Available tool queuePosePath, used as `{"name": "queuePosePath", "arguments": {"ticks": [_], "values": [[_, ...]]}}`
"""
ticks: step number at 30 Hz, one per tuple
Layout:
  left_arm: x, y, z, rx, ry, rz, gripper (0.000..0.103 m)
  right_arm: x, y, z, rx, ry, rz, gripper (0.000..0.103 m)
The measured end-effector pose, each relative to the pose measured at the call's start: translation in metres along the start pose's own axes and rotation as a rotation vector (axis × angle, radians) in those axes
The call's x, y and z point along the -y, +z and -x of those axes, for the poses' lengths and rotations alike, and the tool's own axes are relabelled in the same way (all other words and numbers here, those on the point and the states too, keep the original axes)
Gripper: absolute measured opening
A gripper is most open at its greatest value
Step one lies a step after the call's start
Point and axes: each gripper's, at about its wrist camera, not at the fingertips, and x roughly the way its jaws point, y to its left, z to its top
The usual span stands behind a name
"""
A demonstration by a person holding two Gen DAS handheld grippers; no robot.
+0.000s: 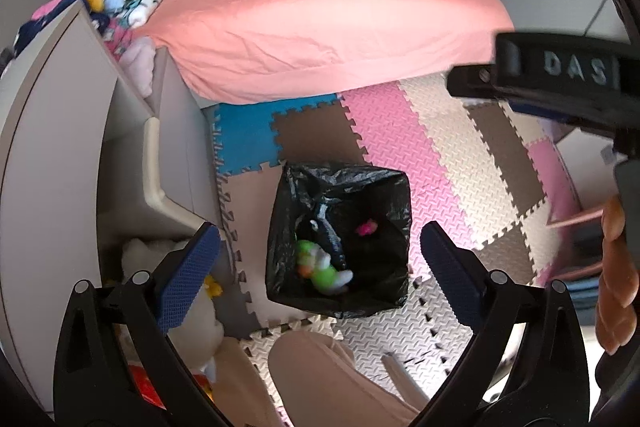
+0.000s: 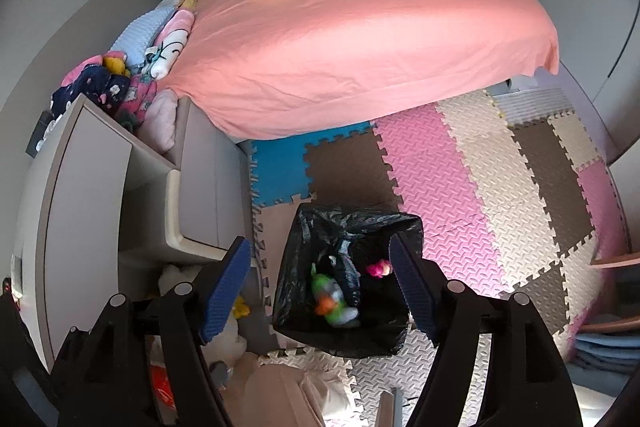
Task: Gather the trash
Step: 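Carry both toys over the trash bag and open both grippers, then move both tools back over the desk toward the teether and doll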
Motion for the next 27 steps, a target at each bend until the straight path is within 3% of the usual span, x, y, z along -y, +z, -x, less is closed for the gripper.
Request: {"name": "queuePosePath", "arguments": {"ticks": [6, 17, 27], "values": [[-0.012, -0.001, 0.007, 0.013, -0.002, 0.033, 0.097, -0.008, -0.001, 0.004, 0.013, 0.018, -0.002, 0.078], [-0.040, -0.005, 0.029, 0.052, -0.008, 0.088, 0.097, -0.041, -0.003, 0.018, 0.036, 0.053, 0.039, 0.079], [-0.088, -0.014, 0.067, 0.102, 0.035, 0.152, 0.097, -0.092, -0.003, 0.041, 0.108, 0.134, 0.083, 0.100]]}}
